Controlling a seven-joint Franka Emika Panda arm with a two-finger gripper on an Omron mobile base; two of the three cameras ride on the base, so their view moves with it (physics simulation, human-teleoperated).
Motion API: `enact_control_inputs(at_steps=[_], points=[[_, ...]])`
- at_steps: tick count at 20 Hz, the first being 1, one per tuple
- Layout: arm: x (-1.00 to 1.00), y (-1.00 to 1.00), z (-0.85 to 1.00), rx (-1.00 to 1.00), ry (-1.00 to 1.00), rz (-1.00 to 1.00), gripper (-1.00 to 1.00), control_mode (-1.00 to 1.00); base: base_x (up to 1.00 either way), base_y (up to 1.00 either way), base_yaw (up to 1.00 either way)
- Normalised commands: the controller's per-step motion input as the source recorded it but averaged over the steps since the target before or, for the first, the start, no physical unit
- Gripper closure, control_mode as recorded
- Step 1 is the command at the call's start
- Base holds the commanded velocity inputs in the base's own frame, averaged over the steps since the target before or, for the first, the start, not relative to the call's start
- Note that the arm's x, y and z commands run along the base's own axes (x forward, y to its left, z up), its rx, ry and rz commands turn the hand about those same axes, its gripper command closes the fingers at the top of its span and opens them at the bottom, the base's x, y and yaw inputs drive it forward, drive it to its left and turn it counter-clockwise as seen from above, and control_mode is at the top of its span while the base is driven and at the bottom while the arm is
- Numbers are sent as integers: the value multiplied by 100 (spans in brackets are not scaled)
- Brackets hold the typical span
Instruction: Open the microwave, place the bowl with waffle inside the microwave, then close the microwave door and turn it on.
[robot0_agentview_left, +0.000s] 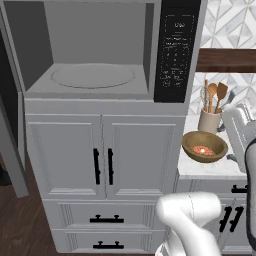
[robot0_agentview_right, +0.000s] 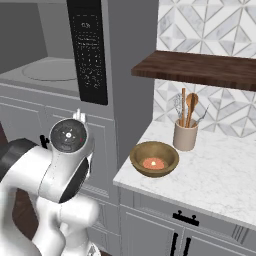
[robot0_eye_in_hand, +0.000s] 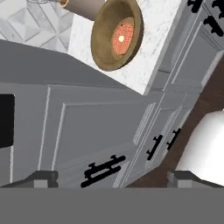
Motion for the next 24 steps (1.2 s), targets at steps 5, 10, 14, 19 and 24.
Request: enact_control_inputs(at_steps=[5, 10, 14, 19, 24], points=[[0, -100, -14, 11, 0, -8, -100, -100, 0, 0, 0], [0, -59, -16, 1, 0, 1, -100, -100, 0, 0, 0], [3, -32, -26, 0, 1, 8, -100, -100, 0, 0, 0], [14, -14, -30, -4, 9, 6, -100, -100, 0, 0, 0], [40, -3, -34, -10, 18, 8, -100, -100, 0, 0, 0]])
